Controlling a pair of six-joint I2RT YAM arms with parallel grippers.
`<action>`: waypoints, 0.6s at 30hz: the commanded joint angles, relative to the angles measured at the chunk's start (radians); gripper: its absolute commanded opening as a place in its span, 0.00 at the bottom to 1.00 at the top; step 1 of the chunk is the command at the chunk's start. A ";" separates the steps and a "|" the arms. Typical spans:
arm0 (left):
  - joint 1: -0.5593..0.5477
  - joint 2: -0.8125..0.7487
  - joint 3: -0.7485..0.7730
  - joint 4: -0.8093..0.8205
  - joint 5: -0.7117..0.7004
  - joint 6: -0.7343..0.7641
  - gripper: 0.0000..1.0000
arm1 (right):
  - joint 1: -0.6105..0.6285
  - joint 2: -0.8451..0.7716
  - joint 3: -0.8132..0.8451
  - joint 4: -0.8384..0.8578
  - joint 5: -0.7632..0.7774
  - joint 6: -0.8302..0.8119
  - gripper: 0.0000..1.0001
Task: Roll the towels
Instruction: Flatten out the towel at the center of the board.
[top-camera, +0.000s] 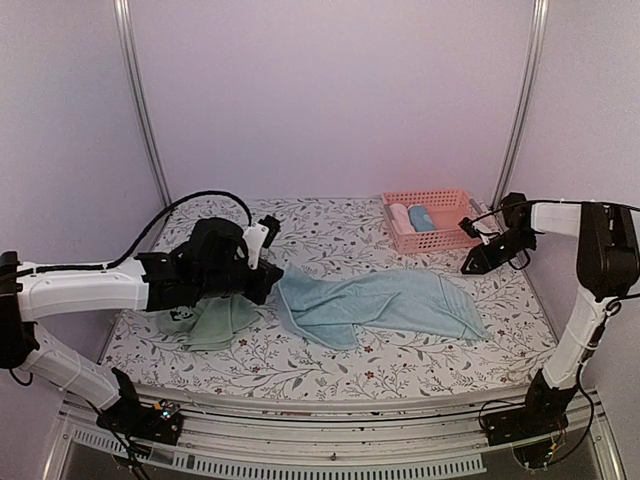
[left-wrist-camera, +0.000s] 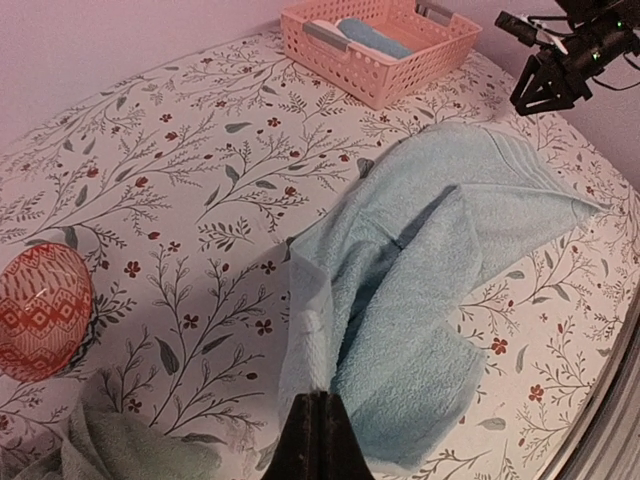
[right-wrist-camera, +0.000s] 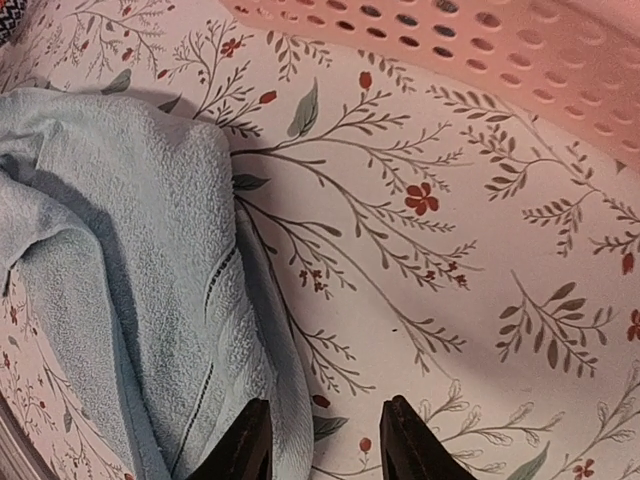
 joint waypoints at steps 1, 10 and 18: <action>-0.008 0.037 0.004 0.031 -0.002 -0.015 0.00 | 0.072 0.095 0.018 -0.032 -0.034 0.019 0.39; -0.004 0.164 0.224 -0.097 -0.121 0.086 0.00 | 0.124 0.105 0.080 -0.014 0.101 0.034 0.03; -0.013 -0.011 0.294 -0.129 -0.231 0.234 0.00 | 0.112 -0.303 0.025 -0.012 0.171 -0.064 0.03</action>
